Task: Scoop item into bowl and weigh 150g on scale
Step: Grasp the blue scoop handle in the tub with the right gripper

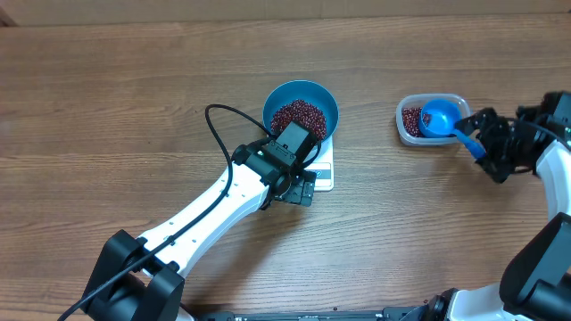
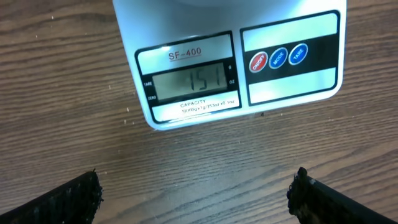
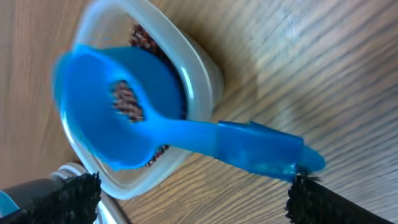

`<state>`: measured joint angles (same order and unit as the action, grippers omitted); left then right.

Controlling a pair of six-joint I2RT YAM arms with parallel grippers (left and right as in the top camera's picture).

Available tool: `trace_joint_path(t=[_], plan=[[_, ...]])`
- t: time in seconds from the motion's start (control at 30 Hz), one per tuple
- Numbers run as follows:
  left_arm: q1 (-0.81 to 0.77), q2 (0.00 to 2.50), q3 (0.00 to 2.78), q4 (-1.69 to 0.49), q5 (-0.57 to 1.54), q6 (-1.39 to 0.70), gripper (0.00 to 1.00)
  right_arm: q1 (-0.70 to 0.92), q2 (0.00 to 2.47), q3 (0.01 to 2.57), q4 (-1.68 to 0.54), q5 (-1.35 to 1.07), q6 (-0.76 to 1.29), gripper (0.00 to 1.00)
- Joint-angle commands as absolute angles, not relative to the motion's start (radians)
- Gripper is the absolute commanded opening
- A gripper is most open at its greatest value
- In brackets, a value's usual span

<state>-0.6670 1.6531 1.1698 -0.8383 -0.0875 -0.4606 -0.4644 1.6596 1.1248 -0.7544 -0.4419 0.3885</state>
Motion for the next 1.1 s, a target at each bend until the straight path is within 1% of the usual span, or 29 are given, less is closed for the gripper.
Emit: trace_joint_path(t=[0.0,0.27,0.43,0.6,0.73,0.77,0.83,0.87,0.93,0.97,1.0,1.07], plan=[[-0.665,1.642,1.168,-0.836,-0.104,-0.437,1.0,-0.477,1.655,1.075,-0.713,-0.506,0.397,0.95],[-0.665,1.642,1.168,-0.836,-0.104,-0.437,0.99,-0.519,1.654,1.069,-0.655,-0.555,0.392,0.94],[-0.665,1.642,1.168,-0.837,-0.104,-0.437,1.0,-0.522,1.654,1.068,-0.655,-0.48,0.389,0.95],[-0.665,1.642,1.168,-0.836,-0.104,-0.437,1.0,-0.527,1.655,1.043,-0.64,-0.48,0.382,0.72],[-0.665,1.642,1.168,-0.836,-0.104,-0.437,0.99,-0.527,1.656,1.014,-0.575,-0.595,0.332,0.65],[-0.665,1.642,1.168,-0.836,-0.104,-0.437,0.99,-0.527,1.656,1.014,-0.569,-0.602,0.332,0.6],[-0.665,1.642,1.168,-0.836,-0.104,-0.437,0.99,-0.527,1.656,1.014,-0.559,-0.597,0.332,0.43],[-0.665,1.642,1.168,-0.836,-0.104,-0.437,0.99,-0.527,1.656,1.014,-0.555,-0.584,0.332,0.37],[-0.665,1.642,1.168,-0.836,-0.104,-0.437,1.0,-0.527,1.656,1.014,-0.541,-0.545,0.332,0.29],[-0.665,1.642,1.168,-0.836,-0.104,-0.437,1.0,-0.527,1.656,1.014,-0.532,-0.538,0.332,0.24],[-0.665,1.642,1.168,-0.836,-0.104,-0.437,1.0,-0.526,1.657,1.014,-0.522,-0.537,0.332,0.21],[-0.665,1.642,1.168,-0.836,-0.104,-0.437,1.0,-0.525,1.657,1.014,-0.509,-0.541,0.332,0.21]])
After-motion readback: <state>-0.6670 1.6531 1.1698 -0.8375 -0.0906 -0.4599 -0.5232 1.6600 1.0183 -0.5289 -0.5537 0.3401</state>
